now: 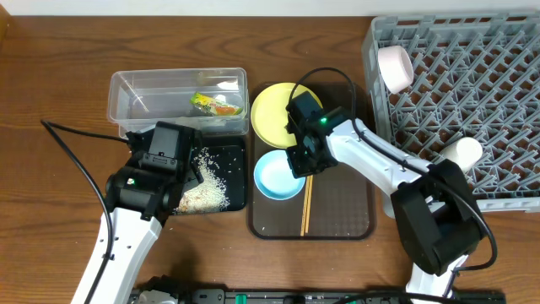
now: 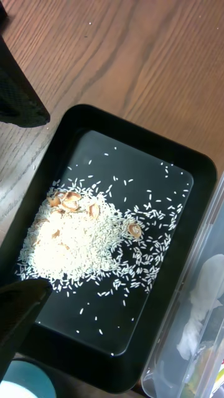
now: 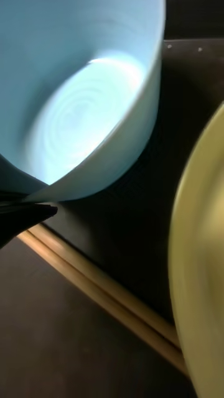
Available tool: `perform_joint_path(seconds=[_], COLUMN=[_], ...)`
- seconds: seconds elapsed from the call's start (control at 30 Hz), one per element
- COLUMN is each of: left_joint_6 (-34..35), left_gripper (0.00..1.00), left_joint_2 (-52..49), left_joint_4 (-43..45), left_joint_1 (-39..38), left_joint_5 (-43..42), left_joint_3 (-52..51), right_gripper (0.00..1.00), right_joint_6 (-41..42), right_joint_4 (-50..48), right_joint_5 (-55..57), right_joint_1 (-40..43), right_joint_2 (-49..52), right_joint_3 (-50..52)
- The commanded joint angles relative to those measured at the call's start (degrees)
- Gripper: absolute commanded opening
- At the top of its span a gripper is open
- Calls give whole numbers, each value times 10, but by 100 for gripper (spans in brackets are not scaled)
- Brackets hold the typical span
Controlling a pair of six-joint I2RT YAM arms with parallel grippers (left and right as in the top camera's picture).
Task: Sort waste into correct bins and load items into the dishwasher rack
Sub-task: 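Reach the right gripper to the light-blue bowl and grasp it, then carry the blue bowl with the right gripper into the dish rack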
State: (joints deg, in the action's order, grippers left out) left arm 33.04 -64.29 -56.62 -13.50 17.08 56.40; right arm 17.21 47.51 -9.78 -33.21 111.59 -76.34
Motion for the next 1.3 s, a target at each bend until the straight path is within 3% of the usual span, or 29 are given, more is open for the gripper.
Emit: perform_joint_path(seconds=[0.0,0.27,0.5,0.97,1.1,1.27], left_joint_6=[5,5,5,5,5,5], left_gripper=[80,80,80,80,80,80], left_joint_2=[-1,-1,-1,-1,-1,-1], left_joint_4=[-2,-1,1,1,1,1], left_joint_1=[4,4,4,3,4,3], left_joint_5=[2,1,1,1,1,1], left_joint_3=[12,12,12,12,12,12], right_gripper=[1,1,1,1,1,1], right_joint_6=[9,-28,-217,-525,-572,-571], right_joint_4=[17,12,-166,-588,-645,-648], right_joint_5=[67,313,531,647,647,648], right_joint_1=[29,127,218,330,348,361], right_joint_2=[-42,-154,-183,-32,20,69], right_joint_3=[-43,-107,-106,-106,-106,-106])
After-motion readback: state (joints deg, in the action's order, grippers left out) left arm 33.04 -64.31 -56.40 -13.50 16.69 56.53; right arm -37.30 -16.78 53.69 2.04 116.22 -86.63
